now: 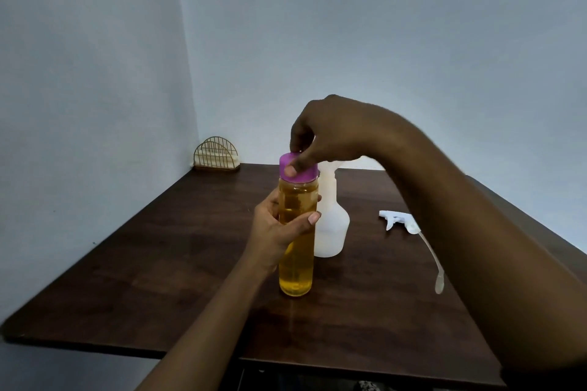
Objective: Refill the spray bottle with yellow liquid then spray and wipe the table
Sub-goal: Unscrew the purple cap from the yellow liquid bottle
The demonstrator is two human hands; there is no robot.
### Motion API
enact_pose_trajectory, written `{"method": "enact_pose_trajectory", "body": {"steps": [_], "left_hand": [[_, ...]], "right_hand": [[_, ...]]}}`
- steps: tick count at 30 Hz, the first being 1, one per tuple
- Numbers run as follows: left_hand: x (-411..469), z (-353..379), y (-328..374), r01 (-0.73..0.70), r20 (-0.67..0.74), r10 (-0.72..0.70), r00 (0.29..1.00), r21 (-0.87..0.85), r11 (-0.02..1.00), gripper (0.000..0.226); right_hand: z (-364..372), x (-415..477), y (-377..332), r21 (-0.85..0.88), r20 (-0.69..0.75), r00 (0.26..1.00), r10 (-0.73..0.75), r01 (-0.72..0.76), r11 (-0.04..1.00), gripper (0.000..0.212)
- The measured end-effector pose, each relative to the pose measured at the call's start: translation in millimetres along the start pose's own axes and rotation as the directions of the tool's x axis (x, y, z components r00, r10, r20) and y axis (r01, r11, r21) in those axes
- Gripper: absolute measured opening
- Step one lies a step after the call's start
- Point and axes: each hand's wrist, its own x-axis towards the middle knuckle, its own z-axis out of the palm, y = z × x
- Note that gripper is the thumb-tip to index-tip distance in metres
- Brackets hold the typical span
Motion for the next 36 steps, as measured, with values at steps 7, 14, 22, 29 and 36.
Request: {"method": "enact_pose_trajectory", "body": {"steps": [7, 14, 22, 29, 36], "left_hand": [[-0.2, 0.3, 0.9, 0.011, 0.011, -0.011, 1.0, 0.013, 1.0, 0.06], [-0.5, 0.4, 1.8, 0.016, 0.012, -0.016, 1.0, 0.007, 1.0, 0.06], [-0.2, 1.2, 2.4, 0.015, 0.009, -0.015, 1.0, -0.001, 1.0, 0.065], [0.6, -0.2, 0.9, -0.009, 0.033, 0.01, 0.999, -0.022, 1.0, 0.055], [0.5, 1.5, 2.1, 0.001, 0.012, -0.001, 1.0, -0.019, 1.0, 0.059]], "right_hand": [[-5.7, -4.2, 34.6, 0.55, 0.348, 0.895, -0.279, 0.046, 0.834, 0.055], [9.9, -1.2, 0.6, -0.038, -0.134, 0.991, 0.021, -0.027, 0.999, 0.051], [-14.6, -1.5, 25.2, 0.417, 0.333, 0.901, -0.277, 0.123, 0.9, 0.055], [-7.4, -4.6, 14.5, 0.194, -0.021, 0.998, 0.068, -0.062, 0.979, 0.045], [-9.0, 5.4, 2.6, 0.01, 0.186, 0.979, -0.078, 0.078, 0.997, 0.029]]}}
